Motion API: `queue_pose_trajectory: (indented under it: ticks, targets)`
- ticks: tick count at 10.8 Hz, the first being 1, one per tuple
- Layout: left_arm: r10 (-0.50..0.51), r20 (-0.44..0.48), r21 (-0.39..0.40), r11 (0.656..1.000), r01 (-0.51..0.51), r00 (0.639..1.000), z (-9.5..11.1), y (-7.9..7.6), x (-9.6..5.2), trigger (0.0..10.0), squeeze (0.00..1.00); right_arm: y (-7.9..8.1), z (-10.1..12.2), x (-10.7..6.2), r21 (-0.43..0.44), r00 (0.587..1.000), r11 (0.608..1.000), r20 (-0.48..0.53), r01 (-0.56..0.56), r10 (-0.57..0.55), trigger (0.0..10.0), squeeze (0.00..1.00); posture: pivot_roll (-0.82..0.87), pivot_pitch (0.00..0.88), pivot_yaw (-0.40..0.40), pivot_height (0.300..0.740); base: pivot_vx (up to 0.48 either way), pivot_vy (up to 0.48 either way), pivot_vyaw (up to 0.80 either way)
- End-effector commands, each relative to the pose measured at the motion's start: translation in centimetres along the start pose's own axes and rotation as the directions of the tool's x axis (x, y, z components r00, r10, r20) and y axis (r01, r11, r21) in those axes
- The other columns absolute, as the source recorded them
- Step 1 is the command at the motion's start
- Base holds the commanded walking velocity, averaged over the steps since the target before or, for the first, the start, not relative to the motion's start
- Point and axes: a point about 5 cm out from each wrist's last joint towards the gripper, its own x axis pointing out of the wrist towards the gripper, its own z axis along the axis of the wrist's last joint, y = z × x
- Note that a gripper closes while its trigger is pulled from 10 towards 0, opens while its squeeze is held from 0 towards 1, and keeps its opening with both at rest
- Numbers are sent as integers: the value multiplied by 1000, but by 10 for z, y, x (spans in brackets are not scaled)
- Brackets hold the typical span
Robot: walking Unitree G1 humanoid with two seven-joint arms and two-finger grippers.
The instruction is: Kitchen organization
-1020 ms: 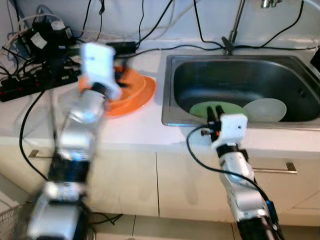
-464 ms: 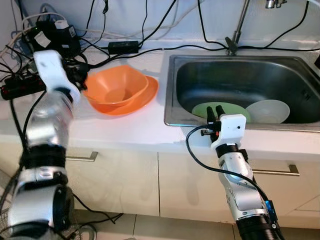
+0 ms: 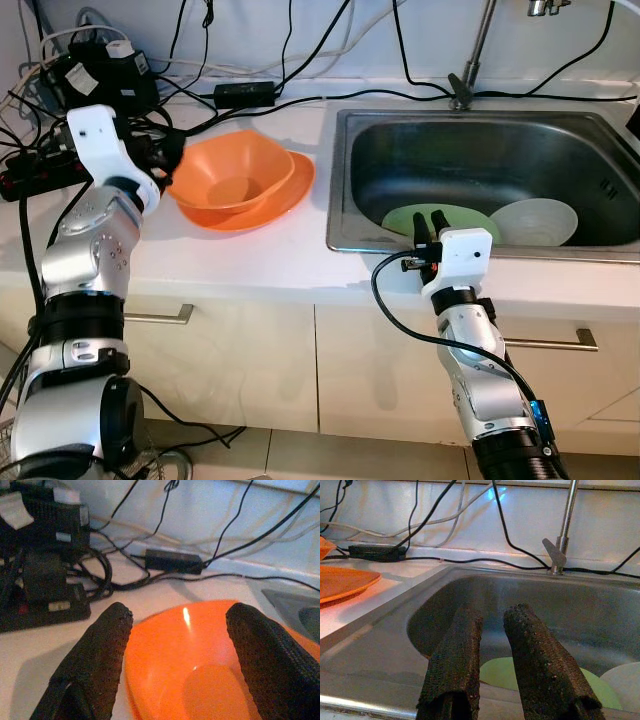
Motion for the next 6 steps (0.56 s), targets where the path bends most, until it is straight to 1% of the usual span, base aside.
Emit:
queue_pose_trajectory:
  ticks: [1, 2, 3, 6]
  targets:
    - [13, 0, -14, 1000, -13, 1000, 4, 1, -2, 10000, 1000, 5, -1, 2, -3, 1000, 1000, -5, -17, 17, 10000, 0, 22, 0, 73, 740, 0, 0, 0]
    - [25, -56, -67, 997, -29, 998, -1, 1, -2, 10000, 1000, 5, -1, 1, -3, 1000, 1000, -6, -18, 18, 10000, 0, 20, 0, 74, 740, 0, 0, 0]
    - [34, -95, -97, 994, -44, 995, -5, 3, -2, 10000, 0, 5, -1, 1, -4, 1000, 1000, -6, -18, 18, 10000, 0, 19, 0, 75, 740, 0, 0, 0]
    - [50, -209, -129, 989, -79, 977, -22, 2, -4, 10000, 0, 4, -1, 2, -2, 1000, 1000, -7, -19, 19, 10000, 0, 12, 0, 76, 740, 0, 0, 0]
